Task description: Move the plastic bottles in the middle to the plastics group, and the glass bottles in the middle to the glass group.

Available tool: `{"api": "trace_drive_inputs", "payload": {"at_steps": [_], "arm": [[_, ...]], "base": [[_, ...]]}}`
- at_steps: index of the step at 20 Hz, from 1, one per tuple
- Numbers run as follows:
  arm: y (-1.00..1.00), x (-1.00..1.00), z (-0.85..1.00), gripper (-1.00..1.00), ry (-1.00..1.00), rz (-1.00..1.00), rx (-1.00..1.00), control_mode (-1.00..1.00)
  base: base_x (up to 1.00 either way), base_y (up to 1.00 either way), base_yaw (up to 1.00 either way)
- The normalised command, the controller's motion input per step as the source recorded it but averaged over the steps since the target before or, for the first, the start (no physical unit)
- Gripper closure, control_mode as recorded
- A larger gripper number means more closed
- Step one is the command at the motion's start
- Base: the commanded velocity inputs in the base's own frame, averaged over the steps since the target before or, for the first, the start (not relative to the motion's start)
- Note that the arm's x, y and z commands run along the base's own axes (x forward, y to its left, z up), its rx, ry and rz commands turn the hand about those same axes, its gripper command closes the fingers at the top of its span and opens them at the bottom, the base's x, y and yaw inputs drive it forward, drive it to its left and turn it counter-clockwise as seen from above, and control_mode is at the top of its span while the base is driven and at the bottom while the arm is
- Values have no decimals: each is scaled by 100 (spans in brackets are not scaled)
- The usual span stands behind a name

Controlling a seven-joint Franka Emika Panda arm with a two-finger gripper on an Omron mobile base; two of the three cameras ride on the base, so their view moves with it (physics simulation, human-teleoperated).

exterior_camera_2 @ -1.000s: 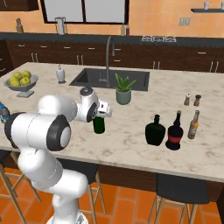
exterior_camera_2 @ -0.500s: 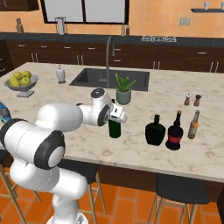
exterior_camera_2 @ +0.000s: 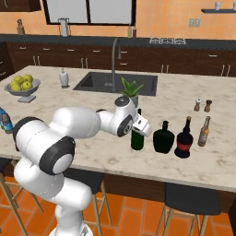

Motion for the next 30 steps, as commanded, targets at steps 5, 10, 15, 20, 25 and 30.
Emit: {"api": "trace_drive_inputs", "payload": {"at_steps": [5,10,15,20,25,30], "arm": [[-27,0,0,100,0,-14,-1,-100],[-4,0,-6,100,0,-9,-4,-100],[0,0,-28,100,0,-1,0,-100],[0,0,-31,100,0,0,0,-100],[-2,0,-10,100,0,0,0,-100],[-1,-1,0,-100,0,0,0,-100]], "base": [[0,0,0],[0,0,0],[0,0,0],[0,0,0],[0,0,0],[0,0,0]]}}
